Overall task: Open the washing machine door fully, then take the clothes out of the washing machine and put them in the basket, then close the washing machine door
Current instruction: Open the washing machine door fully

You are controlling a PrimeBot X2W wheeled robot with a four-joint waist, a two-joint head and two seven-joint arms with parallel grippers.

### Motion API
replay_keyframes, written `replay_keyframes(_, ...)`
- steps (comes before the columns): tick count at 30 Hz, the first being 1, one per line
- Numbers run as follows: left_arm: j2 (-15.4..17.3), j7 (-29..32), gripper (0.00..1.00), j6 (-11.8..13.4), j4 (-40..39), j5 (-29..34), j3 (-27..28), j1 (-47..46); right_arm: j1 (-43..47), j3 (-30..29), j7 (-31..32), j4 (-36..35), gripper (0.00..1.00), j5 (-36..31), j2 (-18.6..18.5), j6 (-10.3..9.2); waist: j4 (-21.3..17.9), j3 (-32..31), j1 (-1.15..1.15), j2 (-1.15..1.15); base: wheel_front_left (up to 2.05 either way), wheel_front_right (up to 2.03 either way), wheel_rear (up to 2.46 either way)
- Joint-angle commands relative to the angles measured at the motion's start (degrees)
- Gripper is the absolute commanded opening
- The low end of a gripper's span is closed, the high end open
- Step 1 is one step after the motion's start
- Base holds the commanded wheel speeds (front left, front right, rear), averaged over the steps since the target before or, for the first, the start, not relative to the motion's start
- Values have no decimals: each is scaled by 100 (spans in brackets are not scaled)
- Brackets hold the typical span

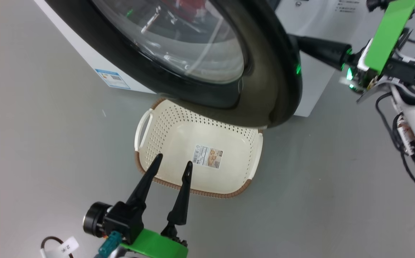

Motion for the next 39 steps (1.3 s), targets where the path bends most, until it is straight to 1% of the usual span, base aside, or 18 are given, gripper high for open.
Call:
replay_keyframes(1,60,-44,100,10,-111,49,221,108,210,81,61,-281,0,-86,196,39,39,-168,0,0,0,0,0)
replay_keyframes(9,60,-44,100,7,-99,69,244,300,725,77,104,-607,0,-163,314,39,183,-450,0,0,0,0,0)
replay_keyframes(19,60,-44,100,-30,-73,159,427,578,1351,82,134,-945,0,-252,542,39,415,-796,0,0,0,0,0)
replay_keyframes(26,60,-44,100,-51,-58,204,500,761,1817,163,215,-1138,0,-314,701,39,643,-1048,0,0,0,0,0)
replay_keyframes(39,60,-44,100,-58,-56,264,677,947,2204,193,279,-1349,0,-375,921,39,1048,-1227,0,0,0,0,0)
